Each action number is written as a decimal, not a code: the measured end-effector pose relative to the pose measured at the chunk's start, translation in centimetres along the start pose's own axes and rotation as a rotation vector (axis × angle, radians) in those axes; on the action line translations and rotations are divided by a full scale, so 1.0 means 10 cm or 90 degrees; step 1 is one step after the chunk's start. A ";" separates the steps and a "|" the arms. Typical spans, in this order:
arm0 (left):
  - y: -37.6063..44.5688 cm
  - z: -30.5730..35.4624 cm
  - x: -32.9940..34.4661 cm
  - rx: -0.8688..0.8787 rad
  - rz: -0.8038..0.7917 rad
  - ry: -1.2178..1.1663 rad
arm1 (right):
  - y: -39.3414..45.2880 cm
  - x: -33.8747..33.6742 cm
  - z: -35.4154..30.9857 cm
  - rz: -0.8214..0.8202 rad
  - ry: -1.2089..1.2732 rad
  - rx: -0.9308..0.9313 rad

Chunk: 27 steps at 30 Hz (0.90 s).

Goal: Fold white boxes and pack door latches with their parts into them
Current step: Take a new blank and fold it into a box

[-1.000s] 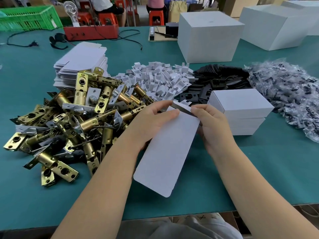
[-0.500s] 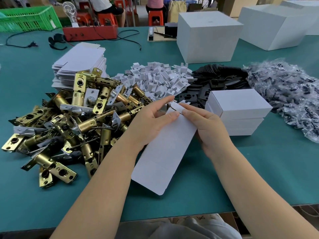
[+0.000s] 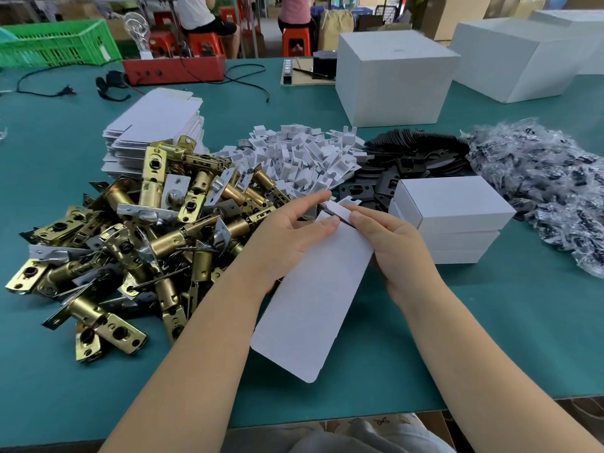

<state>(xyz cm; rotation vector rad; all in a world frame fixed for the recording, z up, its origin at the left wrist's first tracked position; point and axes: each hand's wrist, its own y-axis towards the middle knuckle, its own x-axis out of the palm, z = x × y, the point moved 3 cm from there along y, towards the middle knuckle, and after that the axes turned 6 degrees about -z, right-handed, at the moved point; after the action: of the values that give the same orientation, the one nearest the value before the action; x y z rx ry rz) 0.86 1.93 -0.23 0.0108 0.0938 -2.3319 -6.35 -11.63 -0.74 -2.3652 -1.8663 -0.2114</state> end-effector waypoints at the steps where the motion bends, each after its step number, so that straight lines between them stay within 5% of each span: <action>1: 0.00 0.00 0.00 -0.003 0.000 -0.004 | 0.00 0.00 -0.01 0.001 -0.007 -0.006; 12: -0.03 0.04 0.03 -0.034 0.040 -0.078 | 0.01 0.01 0.00 -0.002 -0.048 -0.002; 27: -0.02 0.06 0.03 -0.058 0.164 0.029 | 0.00 0.04 0.03 0.046 -0.132 -0.061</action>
<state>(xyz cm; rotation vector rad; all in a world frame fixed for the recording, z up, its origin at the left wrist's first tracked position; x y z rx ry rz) 0.53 1.83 0.39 0.0293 0.2103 -2.0686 -6.20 -11.17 -0.98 -2.6032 -1.8913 -0.0503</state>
